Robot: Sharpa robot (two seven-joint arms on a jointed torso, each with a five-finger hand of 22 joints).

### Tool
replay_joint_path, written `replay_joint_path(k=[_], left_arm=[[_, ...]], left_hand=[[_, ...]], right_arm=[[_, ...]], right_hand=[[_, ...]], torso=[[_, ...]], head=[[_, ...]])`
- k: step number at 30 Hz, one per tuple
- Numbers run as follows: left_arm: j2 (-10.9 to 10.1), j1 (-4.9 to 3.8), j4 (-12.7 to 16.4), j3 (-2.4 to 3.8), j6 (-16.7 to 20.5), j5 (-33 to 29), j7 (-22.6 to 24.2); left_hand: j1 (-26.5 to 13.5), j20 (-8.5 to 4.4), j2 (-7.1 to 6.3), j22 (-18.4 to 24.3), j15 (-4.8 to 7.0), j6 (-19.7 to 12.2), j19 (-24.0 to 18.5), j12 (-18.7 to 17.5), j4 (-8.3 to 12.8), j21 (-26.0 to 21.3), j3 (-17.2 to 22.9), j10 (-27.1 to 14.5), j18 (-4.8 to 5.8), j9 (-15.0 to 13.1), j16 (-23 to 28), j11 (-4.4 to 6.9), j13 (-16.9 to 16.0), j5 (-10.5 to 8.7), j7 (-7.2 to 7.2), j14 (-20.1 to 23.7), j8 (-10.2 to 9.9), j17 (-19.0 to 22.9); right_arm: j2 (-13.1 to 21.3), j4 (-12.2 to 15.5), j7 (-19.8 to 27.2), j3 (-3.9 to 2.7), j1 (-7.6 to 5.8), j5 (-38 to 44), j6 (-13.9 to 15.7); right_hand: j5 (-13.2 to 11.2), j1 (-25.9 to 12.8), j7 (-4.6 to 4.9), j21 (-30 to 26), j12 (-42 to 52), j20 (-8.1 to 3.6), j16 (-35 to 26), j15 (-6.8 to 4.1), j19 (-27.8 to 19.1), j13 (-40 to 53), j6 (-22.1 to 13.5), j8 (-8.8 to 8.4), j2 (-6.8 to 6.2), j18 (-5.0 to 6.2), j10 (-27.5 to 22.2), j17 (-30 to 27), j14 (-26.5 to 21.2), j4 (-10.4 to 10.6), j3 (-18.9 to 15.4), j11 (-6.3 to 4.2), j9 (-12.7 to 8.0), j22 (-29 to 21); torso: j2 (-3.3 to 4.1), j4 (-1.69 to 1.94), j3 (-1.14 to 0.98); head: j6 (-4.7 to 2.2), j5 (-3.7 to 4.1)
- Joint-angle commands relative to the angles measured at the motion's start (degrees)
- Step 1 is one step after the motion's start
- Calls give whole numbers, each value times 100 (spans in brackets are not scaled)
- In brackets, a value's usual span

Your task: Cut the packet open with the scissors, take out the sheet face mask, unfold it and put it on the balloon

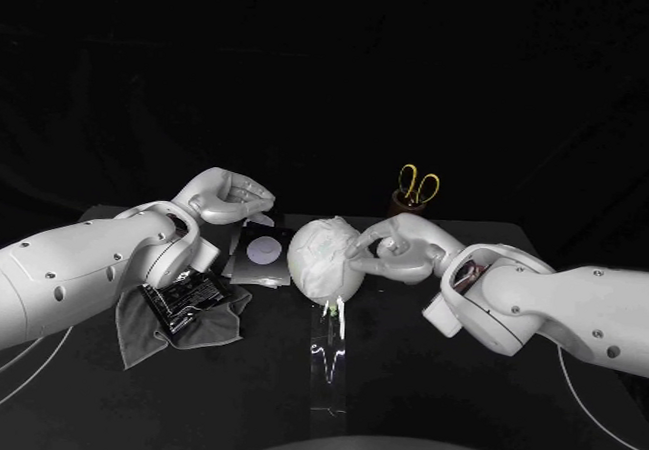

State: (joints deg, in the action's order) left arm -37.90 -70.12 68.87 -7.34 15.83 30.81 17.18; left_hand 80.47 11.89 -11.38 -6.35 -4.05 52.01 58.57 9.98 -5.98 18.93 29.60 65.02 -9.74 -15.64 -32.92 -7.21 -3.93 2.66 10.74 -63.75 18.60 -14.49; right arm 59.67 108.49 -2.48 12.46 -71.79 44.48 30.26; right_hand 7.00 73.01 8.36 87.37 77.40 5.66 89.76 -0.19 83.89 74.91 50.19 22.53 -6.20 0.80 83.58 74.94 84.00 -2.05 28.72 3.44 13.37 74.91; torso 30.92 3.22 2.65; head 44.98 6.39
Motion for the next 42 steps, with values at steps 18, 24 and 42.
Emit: replay_joint_path(k=[18,24,42], left_arm=[[-180,95,789,42,385,-978,-650],[-92,80,791,85,419,-568,-946],[350,-58,631,142,552,415,-1385]], left_hand=[[-89,-729,41,-2464,410,-261,1054,4118,-373,3549,-1010,-814,34,-40,-5257,361,-2782,23,-264,-1626,216,-5643],[-152,-684,-87,-3754,401,-337,1327,4734,-539,4553,-1239,-865,178,-51,-5485,320,-3122,4,-259,-2055,287,-6412],[101,-644,-16,-5174,375,-336,1666,6088,-873,5622,-1798,-72,354,3,-5676,319,-4652,9,-230,-2529,417,-7336]], right_arm=[[-1094,-2722,1076,-130,-450,-1611,-587],[-1406,-3147,800,-140,-495,-1433,-895],[-1899,-3516,107,-145,-555,-719,-1957]], right_hand=[[201,-213,9,263,786,4,24,-19,611,1228,151,-189,19,-80,432,1506,600,204,-34,10,-88,1509],[37,-370,55,263,914,29,24,15,611,1304,55,-321,-70,-80,486,1506,600,329,-189,52,-142,1509],[-401,-381,76,263,1260,78,24,57,611,1509,-5,-536,-174,-80,642,1506,600,502,-554,88,-211,1509]], torso=[[177,45,-97],[267,49,-112],[384,37,-142]], head=[[-101,26],[-157,52],[-233,44]])
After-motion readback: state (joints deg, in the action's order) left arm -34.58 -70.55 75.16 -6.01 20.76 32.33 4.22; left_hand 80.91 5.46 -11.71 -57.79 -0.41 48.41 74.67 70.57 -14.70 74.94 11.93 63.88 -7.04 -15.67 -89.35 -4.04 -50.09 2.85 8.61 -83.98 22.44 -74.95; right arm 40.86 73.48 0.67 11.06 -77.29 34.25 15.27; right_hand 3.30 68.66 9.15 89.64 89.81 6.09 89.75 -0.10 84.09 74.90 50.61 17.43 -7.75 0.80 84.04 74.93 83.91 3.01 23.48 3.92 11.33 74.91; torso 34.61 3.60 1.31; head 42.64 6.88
